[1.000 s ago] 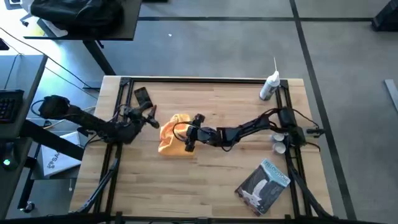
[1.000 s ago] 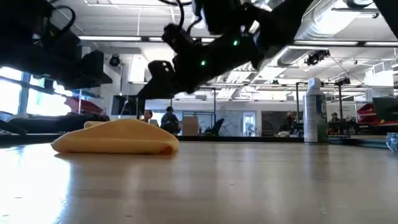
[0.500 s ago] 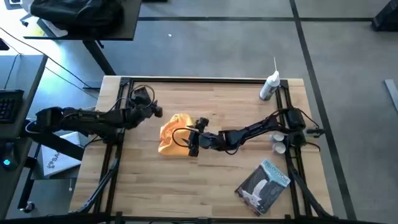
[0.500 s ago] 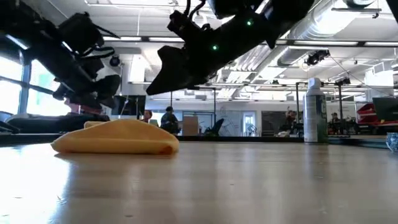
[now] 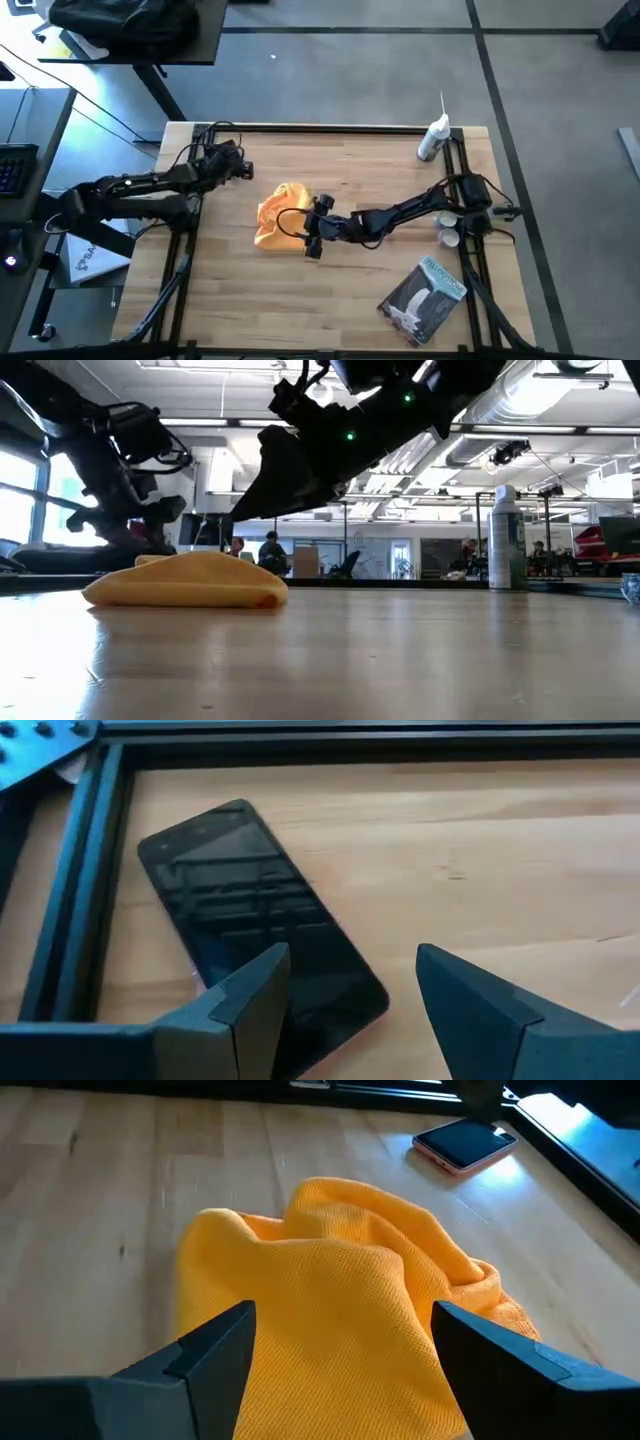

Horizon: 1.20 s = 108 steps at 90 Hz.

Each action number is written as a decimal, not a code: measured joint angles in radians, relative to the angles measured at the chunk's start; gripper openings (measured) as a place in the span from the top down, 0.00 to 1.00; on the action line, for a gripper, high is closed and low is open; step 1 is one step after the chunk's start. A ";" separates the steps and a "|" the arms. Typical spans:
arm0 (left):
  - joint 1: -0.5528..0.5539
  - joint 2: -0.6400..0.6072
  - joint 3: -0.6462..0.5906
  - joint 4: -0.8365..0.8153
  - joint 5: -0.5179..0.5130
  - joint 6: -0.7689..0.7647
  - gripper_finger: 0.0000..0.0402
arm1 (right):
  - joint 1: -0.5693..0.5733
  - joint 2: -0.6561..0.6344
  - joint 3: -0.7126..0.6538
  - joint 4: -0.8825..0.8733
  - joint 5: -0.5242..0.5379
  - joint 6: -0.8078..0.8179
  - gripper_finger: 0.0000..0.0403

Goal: Apply microfiber cloth
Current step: Spray the pink cellphone with the spray bottle

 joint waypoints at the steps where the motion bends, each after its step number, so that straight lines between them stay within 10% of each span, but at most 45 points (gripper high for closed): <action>1: 0.004 0.004 0.000 0.001 0.003 0.000 0.51 | 0.000 0.000 0.000 0.000 -0.001 0.000 0.33; 51: 0.040 0.286 0.004 0.178 0.127 0.033 0.51 | 0.020 0.000 0.000 0.000 -0.011 -0.001 0.33; 80: -0.180 0.366 -0.001 0.472 0.264 -0.004 0.51 | 0.020 -0.027 -0.002 -0.144 0.009 -0.177 0.33; 108: -0.413 0.481 0.000 1.002 0.375 -0.061 0.51 | 0.007 -0.130 -0.001 -0.409 0.243 -0.344 0.33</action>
